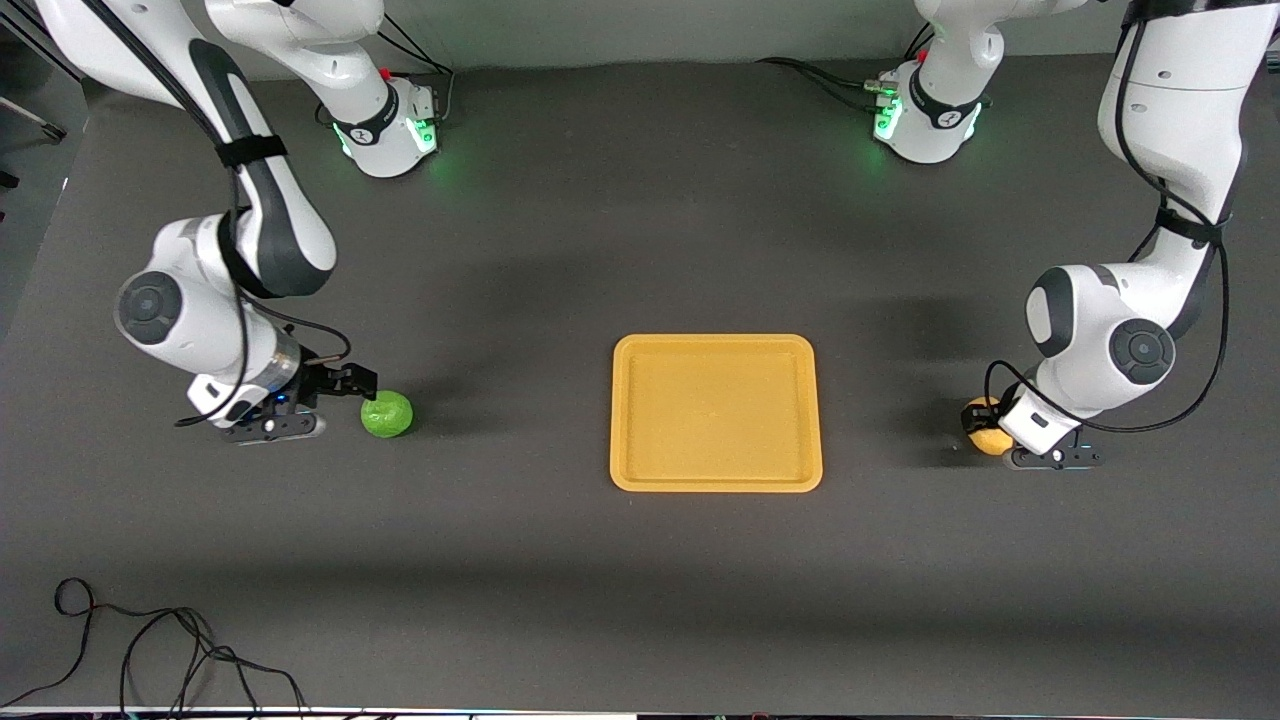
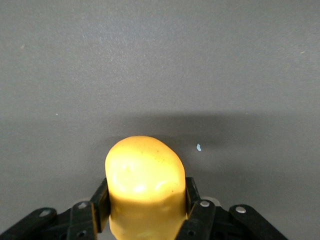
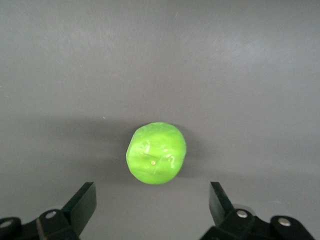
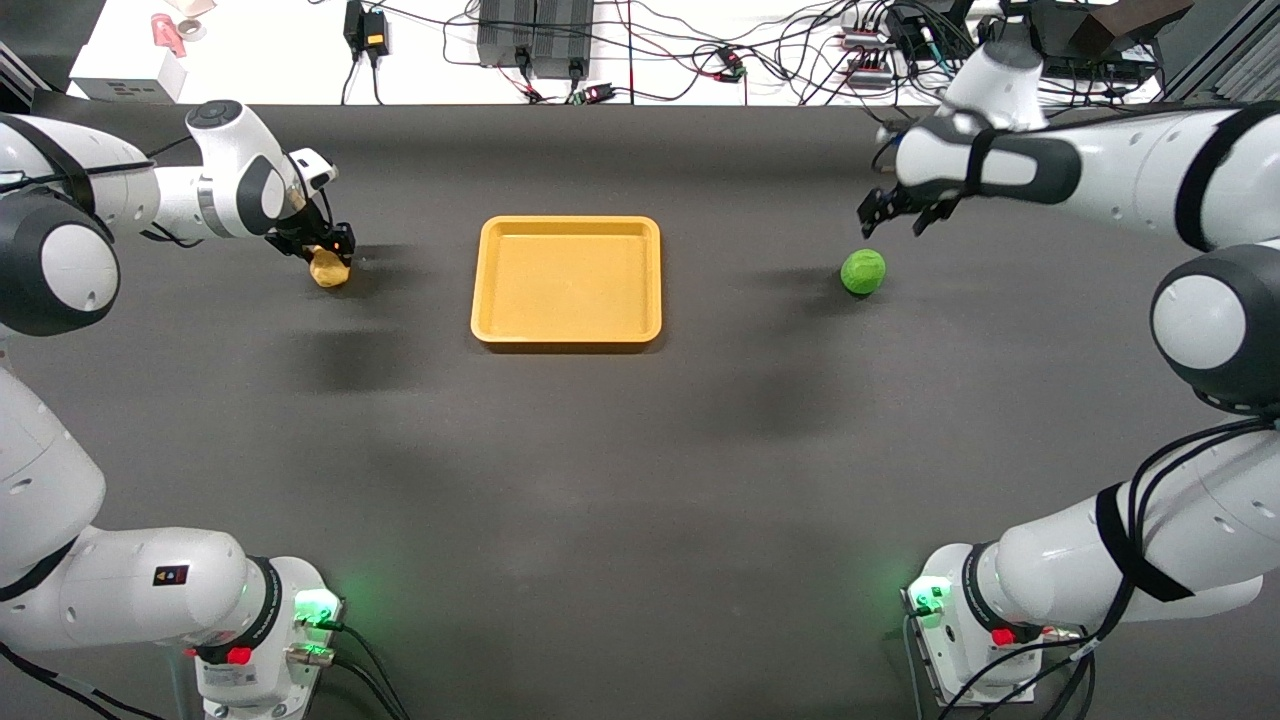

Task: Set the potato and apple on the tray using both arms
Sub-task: 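Grasp the potato with the left gripper while the right gripper grasps the apple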

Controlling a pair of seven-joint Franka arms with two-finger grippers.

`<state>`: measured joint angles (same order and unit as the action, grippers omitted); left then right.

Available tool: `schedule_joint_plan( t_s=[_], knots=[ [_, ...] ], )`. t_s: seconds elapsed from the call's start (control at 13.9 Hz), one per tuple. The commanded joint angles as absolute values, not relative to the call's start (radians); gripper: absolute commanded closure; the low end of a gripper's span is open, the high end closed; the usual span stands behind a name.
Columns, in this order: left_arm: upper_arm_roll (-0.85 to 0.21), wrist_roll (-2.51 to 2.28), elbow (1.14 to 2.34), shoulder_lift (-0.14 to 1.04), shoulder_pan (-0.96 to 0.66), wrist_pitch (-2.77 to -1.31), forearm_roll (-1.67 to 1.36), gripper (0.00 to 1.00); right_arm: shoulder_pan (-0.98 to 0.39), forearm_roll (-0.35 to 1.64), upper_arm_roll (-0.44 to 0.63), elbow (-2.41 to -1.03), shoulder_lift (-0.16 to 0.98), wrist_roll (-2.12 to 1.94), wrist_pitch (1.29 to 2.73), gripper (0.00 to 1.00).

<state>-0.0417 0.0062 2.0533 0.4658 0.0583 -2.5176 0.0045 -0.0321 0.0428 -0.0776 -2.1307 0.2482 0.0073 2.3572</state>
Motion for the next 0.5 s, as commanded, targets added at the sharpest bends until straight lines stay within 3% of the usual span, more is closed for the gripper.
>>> schedule_joint_plan(
  t_s=[0.0,0.43],
  knots=[
    [-0.043,-0.032,2.042,0.361,0.022,-2.378,0.021,0.84,-0.124,0.058,-0.066,-2.151,0.300,0.121,2.417,0.00],
    [-0.043,-0.394,1.875,0.340,-0.265,-2.100,0.025,0.84,-0.112,-0.089,-0.034,-2.131,0.333,0.127,2.421,0.00]
  ],
)
